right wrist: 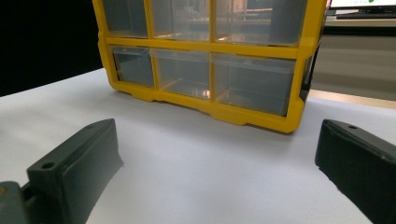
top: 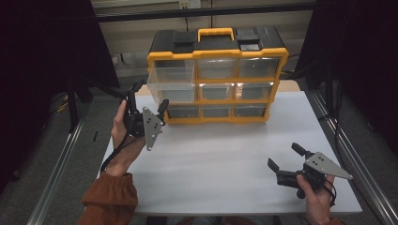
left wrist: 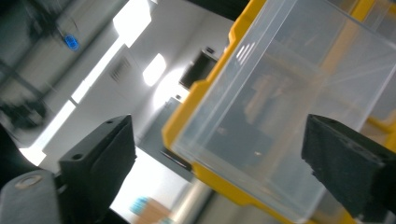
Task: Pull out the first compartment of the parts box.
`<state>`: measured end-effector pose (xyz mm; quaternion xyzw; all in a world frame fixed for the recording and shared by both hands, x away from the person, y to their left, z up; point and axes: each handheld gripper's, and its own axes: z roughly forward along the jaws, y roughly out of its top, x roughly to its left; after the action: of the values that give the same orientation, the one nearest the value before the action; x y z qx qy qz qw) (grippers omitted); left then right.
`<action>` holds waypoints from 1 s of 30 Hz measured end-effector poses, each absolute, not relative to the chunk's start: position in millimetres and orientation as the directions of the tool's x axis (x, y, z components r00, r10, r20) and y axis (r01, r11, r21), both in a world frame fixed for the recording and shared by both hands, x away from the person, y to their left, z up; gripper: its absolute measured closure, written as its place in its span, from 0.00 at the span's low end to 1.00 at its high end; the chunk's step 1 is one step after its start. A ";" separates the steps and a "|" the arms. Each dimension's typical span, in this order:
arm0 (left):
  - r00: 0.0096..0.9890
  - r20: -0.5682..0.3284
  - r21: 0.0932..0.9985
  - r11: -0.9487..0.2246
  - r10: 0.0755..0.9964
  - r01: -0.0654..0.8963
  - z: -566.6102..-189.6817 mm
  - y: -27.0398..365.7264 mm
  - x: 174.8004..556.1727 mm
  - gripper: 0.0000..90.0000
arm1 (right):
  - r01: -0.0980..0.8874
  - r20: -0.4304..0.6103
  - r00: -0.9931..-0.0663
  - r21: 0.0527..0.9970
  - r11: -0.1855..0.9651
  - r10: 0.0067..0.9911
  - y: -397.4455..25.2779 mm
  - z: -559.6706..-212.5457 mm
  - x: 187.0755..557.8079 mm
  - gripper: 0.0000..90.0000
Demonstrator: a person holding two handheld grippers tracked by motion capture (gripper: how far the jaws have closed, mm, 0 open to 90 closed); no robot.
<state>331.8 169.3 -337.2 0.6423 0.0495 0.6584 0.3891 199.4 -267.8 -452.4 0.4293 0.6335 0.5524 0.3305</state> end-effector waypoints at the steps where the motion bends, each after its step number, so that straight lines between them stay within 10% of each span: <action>1: 0.139 0.796 0.582 -0.684 0.589 -0.439 -336.9 169.6 332.2 0.10 | 0.179 0.055 -0.413 0.984 0.022 0.909 -267.8 -452.4 199.4 0.00; 30: 0.515 0.109 0.994 -0.093 0.850 -0.057 -324.9 197.0 346.9 0.04 | 0.180 0.056 -0.417 0.984 0.022 0.907 -267.6 -452.4 199.3 0.00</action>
<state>346.9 197.0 -324.9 0.6340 0.3130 0.3804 0.5962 199.3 -267.6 -452.4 0.4281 0.6346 0.5530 0.3290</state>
